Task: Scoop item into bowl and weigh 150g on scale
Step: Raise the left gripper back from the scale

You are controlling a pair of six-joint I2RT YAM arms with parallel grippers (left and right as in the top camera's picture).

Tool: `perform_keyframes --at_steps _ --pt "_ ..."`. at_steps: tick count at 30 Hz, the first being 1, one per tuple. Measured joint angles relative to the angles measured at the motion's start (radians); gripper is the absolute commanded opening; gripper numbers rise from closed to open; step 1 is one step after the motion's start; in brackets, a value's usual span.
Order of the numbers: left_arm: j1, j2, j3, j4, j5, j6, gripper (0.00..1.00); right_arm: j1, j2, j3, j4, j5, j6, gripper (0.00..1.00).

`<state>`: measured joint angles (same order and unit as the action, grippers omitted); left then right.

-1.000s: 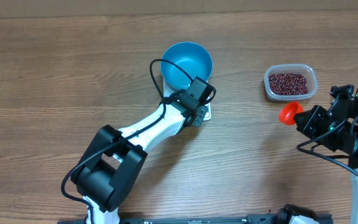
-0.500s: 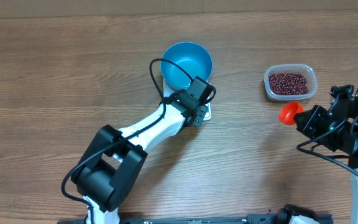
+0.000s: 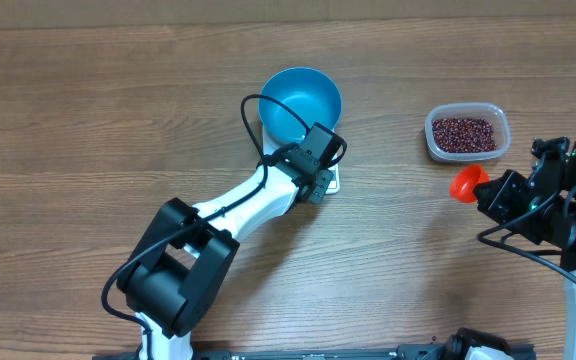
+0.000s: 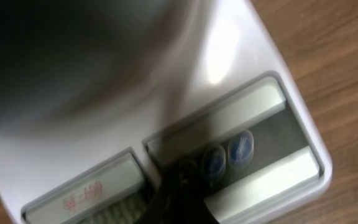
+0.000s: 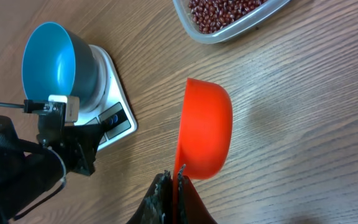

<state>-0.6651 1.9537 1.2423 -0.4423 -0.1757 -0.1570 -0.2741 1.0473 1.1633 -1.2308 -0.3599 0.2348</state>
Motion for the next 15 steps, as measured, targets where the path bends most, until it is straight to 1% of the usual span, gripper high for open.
perform_keyframes --at_steps 3,5,9,15 --pt "0.002 -0.013 0.059 -0.129 0.003 0.002 0.04 0.000 0.000 0.000 0.000 0.001 0.000 0.04" --pt "0.005 -0.045 0.109 -0.185 0.037 0.018 0.04 0.000 0.000 0.000 0.000 0.002 0.000 0.04" --pt "0.005 -0.140 0.165 -0.248 0.102 0.038 0.04 0.000 0.000 0.000 0.000 0.002 0.000 0.04" --pt "0.019 -0.277 0.174 -0.322 0.144 0.053 0.04 0.000 0.000 0.000 0.000 0.002 0.000 0.04"
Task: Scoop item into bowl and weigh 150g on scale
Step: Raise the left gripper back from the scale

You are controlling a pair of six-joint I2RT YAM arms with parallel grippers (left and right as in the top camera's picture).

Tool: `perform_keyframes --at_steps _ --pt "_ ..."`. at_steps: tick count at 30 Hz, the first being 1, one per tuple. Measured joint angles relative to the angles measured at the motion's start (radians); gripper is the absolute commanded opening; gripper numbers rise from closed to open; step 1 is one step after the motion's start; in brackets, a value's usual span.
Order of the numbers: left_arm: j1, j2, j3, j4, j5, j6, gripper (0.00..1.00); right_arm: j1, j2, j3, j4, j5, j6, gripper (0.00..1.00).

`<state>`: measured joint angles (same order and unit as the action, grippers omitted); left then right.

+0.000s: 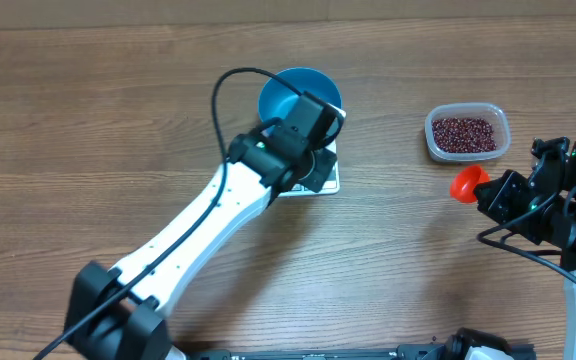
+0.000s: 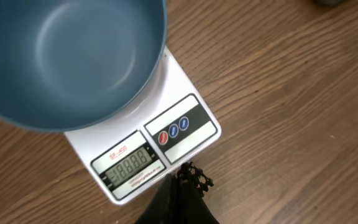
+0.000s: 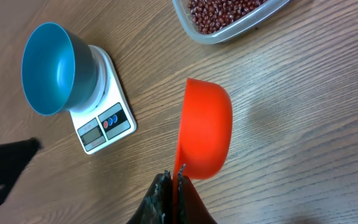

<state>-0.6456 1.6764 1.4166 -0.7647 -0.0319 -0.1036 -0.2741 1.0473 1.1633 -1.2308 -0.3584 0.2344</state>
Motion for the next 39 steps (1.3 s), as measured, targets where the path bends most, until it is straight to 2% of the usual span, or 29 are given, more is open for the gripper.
perform_keyframes --at_steps 9,14,18,25,30,31,33,36,39 --pt "0.140 -0.097 0.001 -0.106 0.018 0.084 0.04 0.000 0.000 0.000 0.000 0.000 0.000 0.04" --pt "0.185 -0.116 0.001 -0.125 0.102 0.122 0.04 0.000 0.000 0.000 0.000 0.000 0.000 0.04" --pt "0.234 -0.208 0.001 -0.155 0.161 0.131 0.04 0.000 0.000 0.000 0.000 0.000 0.000 0.04" --pt "0.246 -0.298 0.003 -0.209 0.202 0.133 0.05 0.000 0.000 0.000 0.000 0.000 0.000 0.04" --pt "0.246 -0.298 -0.038 -0.172 0.201 0.133 0.05 0.000 0.000 0.000 0.002 0.000 0.000 0.04" --pt "0.246 -0.298 -0.053 -0.163 0.201 0.133 0.08 0.000 0.000 0.000 0.003 0.000 0.000 0.04" --pt "0.246 -0.296 -0.107 -0.147 0.201 0.132 0.28 0.000 0.000 0.000 0.003 0.000 0.000 0.04" --pt "0.246 -0.296 -0.128 -0.140 0.201 0.131 0.48 0.000 0.000 0.000 0.002 0.000 0.000 0.04" --pt "0.246 -0.296 -0.129 -0.125 0.201 0.133 0.61 0.000 0.000 0.000 0.002 0.000 0.000 0.04"
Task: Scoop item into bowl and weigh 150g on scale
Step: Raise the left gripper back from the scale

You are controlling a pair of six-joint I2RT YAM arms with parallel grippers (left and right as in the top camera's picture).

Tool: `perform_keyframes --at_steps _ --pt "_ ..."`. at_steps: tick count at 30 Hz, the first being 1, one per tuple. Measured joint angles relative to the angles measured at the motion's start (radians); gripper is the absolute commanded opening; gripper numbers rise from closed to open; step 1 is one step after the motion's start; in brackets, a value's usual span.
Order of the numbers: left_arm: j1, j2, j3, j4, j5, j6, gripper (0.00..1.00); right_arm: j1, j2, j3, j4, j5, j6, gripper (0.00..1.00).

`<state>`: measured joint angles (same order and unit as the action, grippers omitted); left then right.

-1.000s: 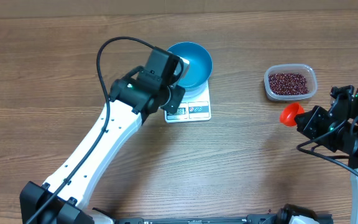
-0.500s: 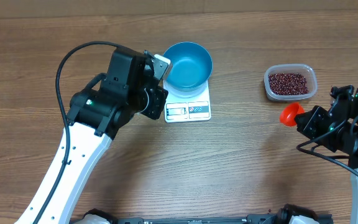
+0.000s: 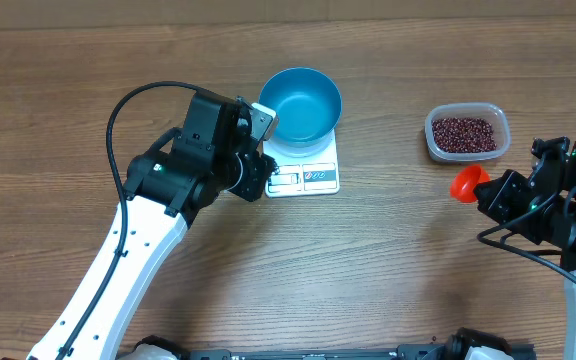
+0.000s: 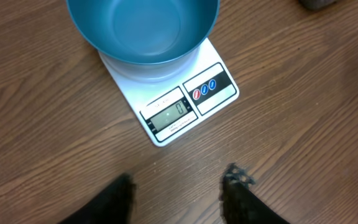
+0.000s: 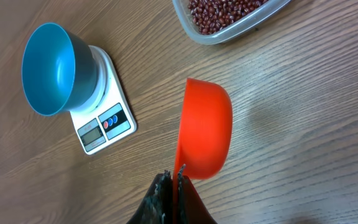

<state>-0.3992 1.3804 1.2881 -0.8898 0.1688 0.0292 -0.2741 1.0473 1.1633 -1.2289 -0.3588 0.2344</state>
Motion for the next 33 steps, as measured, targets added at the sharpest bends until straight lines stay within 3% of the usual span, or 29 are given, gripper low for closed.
perform_keyframes --at_steps 3,7,33 --pt "0.000 0.000 0.000 0.000 0.000 0.006 0.85 0.000 0.000 0.000 0.000 0.000 0.000 0.04" --pt "0.000 0.000 0.000 0.000 0.000 0.003 1.00 0.000 0.000 0.000 0.000 0.000 0.000 0.04" --pt "0.000 0.000 0.000 0.000 -0.053 0.005 1.00 0.000 0.000 0.000 0.004 0.000 0.001 0.04"
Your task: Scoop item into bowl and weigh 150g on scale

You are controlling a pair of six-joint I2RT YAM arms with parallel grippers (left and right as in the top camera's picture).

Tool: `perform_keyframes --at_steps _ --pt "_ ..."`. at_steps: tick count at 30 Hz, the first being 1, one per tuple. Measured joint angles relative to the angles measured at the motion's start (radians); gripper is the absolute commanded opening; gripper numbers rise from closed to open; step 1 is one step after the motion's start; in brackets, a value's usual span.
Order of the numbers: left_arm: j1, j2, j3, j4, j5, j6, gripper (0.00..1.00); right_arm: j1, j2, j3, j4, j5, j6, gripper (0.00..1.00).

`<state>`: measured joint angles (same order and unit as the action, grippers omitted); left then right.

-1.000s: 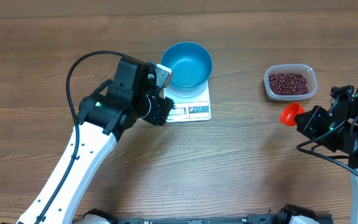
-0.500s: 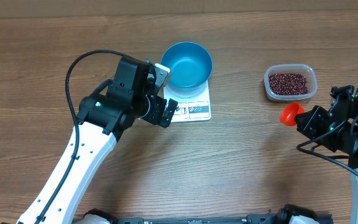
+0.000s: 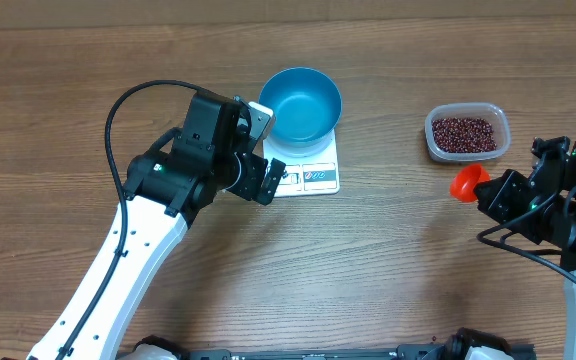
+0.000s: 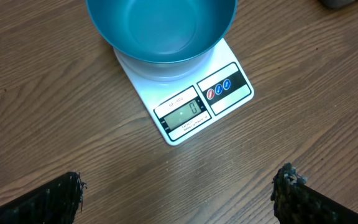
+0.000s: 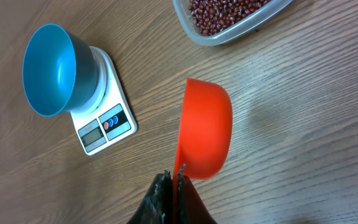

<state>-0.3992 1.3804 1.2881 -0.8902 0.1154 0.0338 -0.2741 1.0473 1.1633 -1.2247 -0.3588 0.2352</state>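
Note:
An empty blue bowl stands on the white scale, whose display reads 0. A clear tub of red beans sits to the right. My left gripper hovers just left of the scale's front, its jaws wide open with nothing between them; in its wrist view the fingertips stand far apart over bare wood. My right gripper is shut on the handle of the orange scoop, held empty above the table below the tub; the scoop also shows in the overhead view.
The wooden table stretches around the scale and tub. My left arm's black cable loops up to the left of the bowl. The right arm's body stands at the right edge.
My left gripper's jaws have spread much wider, and the wrist view sits slightly shifted over the scale. The right gripper and scoop have not moved.
My left gripper was shut with its tip at the scale's buttons. Then it had lifted, still shut, and the display showed all digits. Later it was back to the left, partly open, display at 0. Now it is wide open. The right gripper held the scoop still throughout.

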Motion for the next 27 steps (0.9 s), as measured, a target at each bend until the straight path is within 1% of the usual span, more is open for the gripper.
perform_keyframes --at_steps 11,19,27 --pt "0.000 0.000 0.000 -0.004 0.005 0.004 1.00 0.000 0.000 0.000 -0.001 0.000 0.000 0.04" --pt "0.000 0.000 0.000 -0.004 0.062 0.072 1.00 0.000 0.000 0.000 -0.018 0.000 0.000 0.04" --pt "0.000 0.000 0.000 -0.004 0.076 0.082 1.00 0.000 0.000 0.000 -0.023 0.000 0.000 0.04"
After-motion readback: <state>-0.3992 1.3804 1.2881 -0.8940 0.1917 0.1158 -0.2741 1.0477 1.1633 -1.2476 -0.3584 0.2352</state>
